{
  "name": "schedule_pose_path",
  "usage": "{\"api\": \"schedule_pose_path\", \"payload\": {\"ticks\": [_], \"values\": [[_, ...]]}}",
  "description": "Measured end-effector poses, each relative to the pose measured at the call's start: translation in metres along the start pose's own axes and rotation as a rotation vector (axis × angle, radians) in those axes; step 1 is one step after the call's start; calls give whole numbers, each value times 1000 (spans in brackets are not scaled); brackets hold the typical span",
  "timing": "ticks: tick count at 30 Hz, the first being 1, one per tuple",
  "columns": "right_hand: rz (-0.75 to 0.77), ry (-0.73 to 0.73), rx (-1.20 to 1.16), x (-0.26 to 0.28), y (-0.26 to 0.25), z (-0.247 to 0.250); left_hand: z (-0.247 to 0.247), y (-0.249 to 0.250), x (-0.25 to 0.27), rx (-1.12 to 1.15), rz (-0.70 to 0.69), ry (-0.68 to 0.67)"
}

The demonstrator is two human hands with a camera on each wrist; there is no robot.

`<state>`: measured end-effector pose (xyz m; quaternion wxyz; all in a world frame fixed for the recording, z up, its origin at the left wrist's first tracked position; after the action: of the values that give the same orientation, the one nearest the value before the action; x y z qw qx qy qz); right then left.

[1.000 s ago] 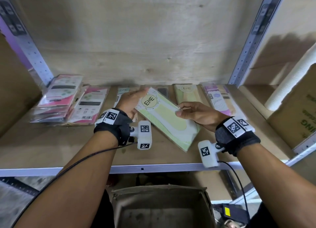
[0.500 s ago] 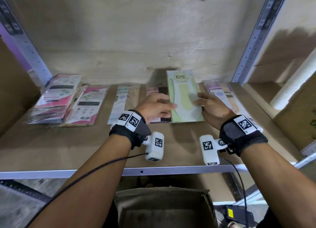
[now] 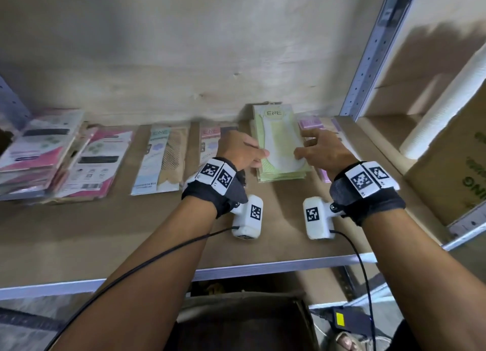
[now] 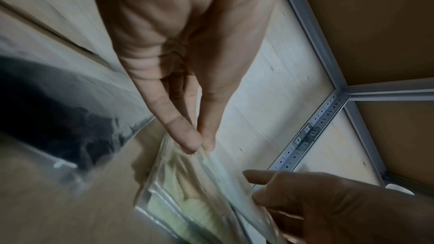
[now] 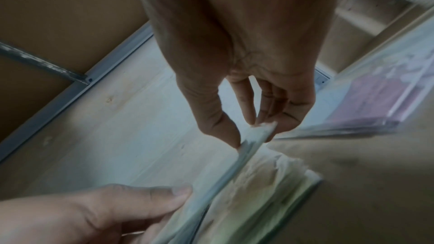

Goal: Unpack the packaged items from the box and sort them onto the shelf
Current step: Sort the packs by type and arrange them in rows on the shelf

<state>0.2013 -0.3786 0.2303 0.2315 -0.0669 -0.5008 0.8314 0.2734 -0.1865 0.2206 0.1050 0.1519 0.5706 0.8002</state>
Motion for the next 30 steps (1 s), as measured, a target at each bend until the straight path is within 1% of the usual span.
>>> {"api": "schedule_pose_path", "payload": {"ticks": [4, 9, 13, 15, 19, 23, 30], "values": [[-10, -14, 67, -2, 2, 0, -4, -1, -4, -36, 56, -5], [-30, -39, 103, -2, 4, -3, -5, -1, -2, -131, 82, 17], [-55, -54, 134, -2, 6, -6, -5, 3, 1, -205, 38, 29], [-60, -62, 146, -1, 7, -8, -5, 5, 4, -224, 38, 32], [-66, -71, 158, -1, 9, -7, -5, 5, 7, -213, 100, 9], [-80, -91, 147, 0, 11, -7, -6, 7, 9, -200, 107, -17], [-95, -110, 89, 1, 13, -9, -4, 7, 5, -205, 86, -10]]}}
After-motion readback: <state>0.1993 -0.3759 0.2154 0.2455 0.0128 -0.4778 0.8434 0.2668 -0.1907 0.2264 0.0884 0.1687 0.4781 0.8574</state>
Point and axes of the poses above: each hand's wrist, its own x-axis away from the middle knuckle, its own z-axis out of the back of the hand, y = z × x, the point moved 6 cm from there along -x, towards the middle knuckle, and after that the axes turned 1 degree about -z, right-handed, at the moved point
